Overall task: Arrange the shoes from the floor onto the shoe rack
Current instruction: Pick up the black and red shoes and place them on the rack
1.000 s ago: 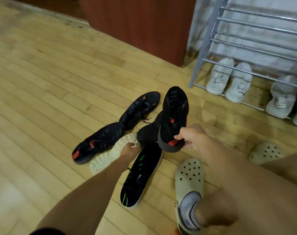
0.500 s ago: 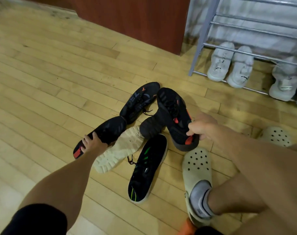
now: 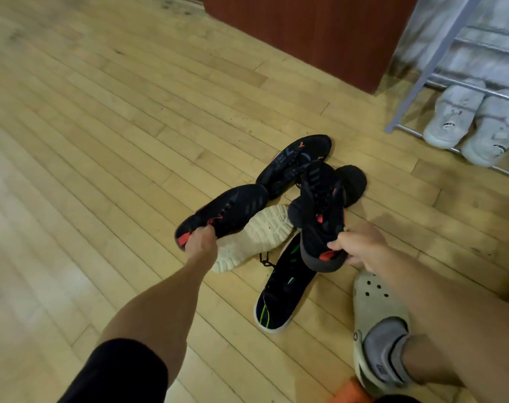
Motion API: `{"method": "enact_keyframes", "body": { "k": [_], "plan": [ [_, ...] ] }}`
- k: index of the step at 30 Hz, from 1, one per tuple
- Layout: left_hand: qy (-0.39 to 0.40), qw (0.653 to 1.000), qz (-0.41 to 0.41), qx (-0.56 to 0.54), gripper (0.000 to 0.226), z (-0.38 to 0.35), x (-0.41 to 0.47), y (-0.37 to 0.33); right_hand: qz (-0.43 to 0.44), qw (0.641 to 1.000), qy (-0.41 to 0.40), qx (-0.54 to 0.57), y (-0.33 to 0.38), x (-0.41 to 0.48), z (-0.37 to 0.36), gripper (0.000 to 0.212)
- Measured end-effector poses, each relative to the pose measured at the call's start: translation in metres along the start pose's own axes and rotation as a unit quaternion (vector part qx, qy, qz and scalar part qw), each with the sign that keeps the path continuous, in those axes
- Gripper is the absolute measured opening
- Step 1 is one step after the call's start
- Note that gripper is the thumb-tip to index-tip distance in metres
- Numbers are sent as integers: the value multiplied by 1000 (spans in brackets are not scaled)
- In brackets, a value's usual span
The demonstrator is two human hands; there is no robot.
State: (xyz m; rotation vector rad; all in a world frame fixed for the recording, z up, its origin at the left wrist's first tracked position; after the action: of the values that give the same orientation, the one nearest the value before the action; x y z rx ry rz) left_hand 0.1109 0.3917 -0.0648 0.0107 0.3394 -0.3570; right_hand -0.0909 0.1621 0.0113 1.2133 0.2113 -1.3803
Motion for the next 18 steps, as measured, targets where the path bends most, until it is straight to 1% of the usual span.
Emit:
{"method": "enact_keyframes", "body": {
  "k": [3, 8, 11, 13, 15, 17, 18],
  "plan": [
    [-24, 998, -5, -53, 29, 12, -6, 2, 2, 1000, -14, -11, -3, -2, 9, 33],
    [-66, 994, -25, -78, 25, 54, -24, -5, 4, 999, -21, 28, -1, -7, 18, 32],
    [-77, 990, -74, -88, 25, 73, -44, -23, -1, 999, -17, 44, -2, -8, 21, 34],
    [-71, 981, -124, -130, 24, 76, -60, -42, -2, 998, -17, 57, -4, -9, 22, 35],
    [-40, 969, -192, -152, 23, 69, -76, -63, -3, 998, -15, 61, -5, -11, 23, 37],
    [0, 963, -241, -123, 21, 53, -86, -77, -5, 998, -2, 64, -7, -14, 24, 37],
    [10, 964, -249, -90, 19, 42, -86, -78, -7, 998, 2, 61, -8, -15, 24, 38]
  ]
}}
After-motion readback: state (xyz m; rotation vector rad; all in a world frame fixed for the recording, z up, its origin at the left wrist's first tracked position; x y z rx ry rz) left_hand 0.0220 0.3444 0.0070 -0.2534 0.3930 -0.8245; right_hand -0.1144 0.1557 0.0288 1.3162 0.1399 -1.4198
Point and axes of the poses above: each hand's wrist, its own x-axis towards the middle knuckle, its own z-axis out of the back of the hand, y = z × x, the point moved 1 cm from there along x, towards the middle knuckle, and after that the axes turned 5 degrees about x, right-handed, at the moved point
